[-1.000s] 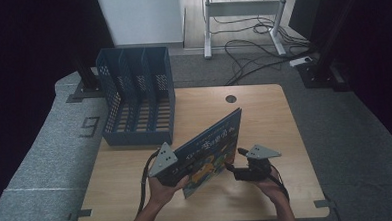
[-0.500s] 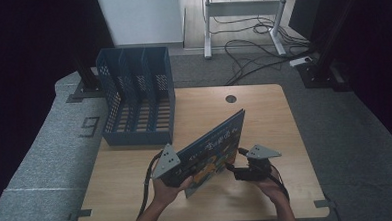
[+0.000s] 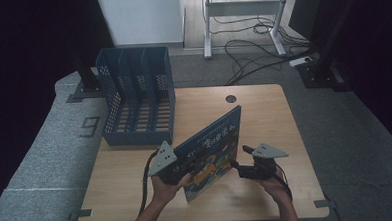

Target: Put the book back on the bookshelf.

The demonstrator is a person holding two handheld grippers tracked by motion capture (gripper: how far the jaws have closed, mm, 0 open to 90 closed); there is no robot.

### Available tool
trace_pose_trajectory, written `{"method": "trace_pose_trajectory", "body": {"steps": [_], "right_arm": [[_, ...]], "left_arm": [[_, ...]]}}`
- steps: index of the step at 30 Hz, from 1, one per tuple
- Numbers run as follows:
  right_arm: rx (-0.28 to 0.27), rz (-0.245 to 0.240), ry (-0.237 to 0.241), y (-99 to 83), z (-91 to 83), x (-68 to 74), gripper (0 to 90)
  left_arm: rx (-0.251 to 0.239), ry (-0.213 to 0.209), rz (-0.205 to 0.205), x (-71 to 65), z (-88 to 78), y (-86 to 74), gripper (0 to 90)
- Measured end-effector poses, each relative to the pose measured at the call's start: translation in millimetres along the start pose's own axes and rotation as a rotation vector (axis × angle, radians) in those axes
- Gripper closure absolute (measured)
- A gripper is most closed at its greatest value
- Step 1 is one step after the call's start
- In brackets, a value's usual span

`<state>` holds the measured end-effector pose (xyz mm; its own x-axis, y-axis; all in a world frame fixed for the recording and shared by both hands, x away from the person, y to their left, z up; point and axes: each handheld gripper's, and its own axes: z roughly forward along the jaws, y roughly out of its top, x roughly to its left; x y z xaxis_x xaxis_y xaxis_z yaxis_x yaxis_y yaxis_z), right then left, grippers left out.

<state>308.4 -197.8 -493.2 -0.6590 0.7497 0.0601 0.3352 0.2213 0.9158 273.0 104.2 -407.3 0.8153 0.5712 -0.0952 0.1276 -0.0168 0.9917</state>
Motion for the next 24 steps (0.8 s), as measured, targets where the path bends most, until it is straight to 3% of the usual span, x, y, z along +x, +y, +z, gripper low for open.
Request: {"method": "trace_pose_trajectory", "body": {"steps": [10,16,24], "right_arm": [[-0.007,0.003,-0.006,0.4,-2.6,-1.7,24.4],[-0.004,0.009,-0.004,-1.0,-0.4,-1.7,24.5],[0.0,0.024,-0.001,-4.4,6.2,-2.1,25.2]], "left_arm": [[-0.027,-0.007,0.039,-3.5,-18.4,30.8,82.3],[-0.05,0.002,0.025,2.0,-27.4,41.3,82.3],[-0.044,0.05,0.011,9.5,-32.4,48.3,82.2]]}}
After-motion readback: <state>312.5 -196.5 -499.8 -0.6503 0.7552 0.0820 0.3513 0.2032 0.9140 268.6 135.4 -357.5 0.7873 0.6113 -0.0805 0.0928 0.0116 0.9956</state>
